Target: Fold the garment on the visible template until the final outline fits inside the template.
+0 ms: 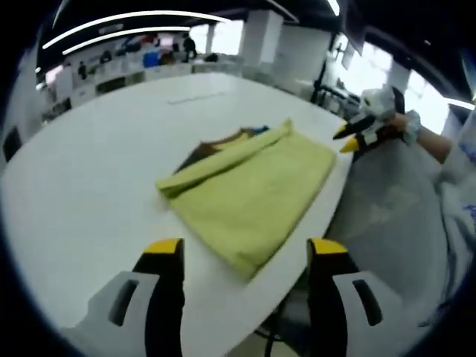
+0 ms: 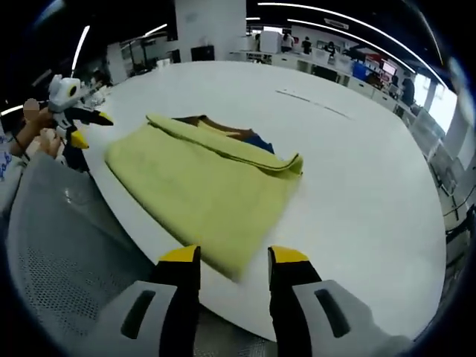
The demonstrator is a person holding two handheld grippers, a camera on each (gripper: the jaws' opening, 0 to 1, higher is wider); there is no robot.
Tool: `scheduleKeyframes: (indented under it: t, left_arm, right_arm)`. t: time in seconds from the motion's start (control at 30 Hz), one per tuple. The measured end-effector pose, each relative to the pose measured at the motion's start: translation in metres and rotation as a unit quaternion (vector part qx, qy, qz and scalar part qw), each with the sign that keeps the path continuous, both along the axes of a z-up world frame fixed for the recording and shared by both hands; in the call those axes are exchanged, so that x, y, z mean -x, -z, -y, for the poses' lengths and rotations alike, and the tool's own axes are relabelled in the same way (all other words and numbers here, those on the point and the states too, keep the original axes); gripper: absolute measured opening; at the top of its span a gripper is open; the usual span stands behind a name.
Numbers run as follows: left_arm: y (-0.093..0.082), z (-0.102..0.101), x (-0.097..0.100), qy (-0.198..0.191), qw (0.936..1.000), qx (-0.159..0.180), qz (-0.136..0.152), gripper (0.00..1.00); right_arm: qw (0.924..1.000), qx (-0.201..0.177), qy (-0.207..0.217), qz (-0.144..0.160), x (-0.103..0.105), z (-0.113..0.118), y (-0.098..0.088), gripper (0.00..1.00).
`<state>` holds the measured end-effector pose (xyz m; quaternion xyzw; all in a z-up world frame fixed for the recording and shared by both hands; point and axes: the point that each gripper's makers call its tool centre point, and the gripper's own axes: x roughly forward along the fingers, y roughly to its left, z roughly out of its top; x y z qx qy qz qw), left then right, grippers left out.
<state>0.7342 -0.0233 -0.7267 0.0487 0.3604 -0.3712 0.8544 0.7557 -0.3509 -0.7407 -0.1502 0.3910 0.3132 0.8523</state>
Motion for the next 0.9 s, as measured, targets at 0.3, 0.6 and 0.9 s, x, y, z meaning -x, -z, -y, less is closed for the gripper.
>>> scheduleKeyframes:
  t: [0.3,0.6,0.9]
  left_arm:
    - [0.015,-0.008,0.013,-0.035,0.9982,0.030,-0.038,0.30]
    - [0.029,-0.006,0.015,-0.044,0.9965,0.037,-0.061,0.19]
    - [0.036,-0.010,0.010,-0.063,0.9948,0.038,-0.071,0.13]
  right_arm:
    - [0.9998,0.010,-0.011,-0.013,0.005,0.002,0.003,0.32]
    - [0.9990,0.022,-0.018,-0.034,0.011,0.007,0.012,0.31]
    - [0.9983,0.028,-0.019,-0.048,0.011,0.008,0.020,0.27]
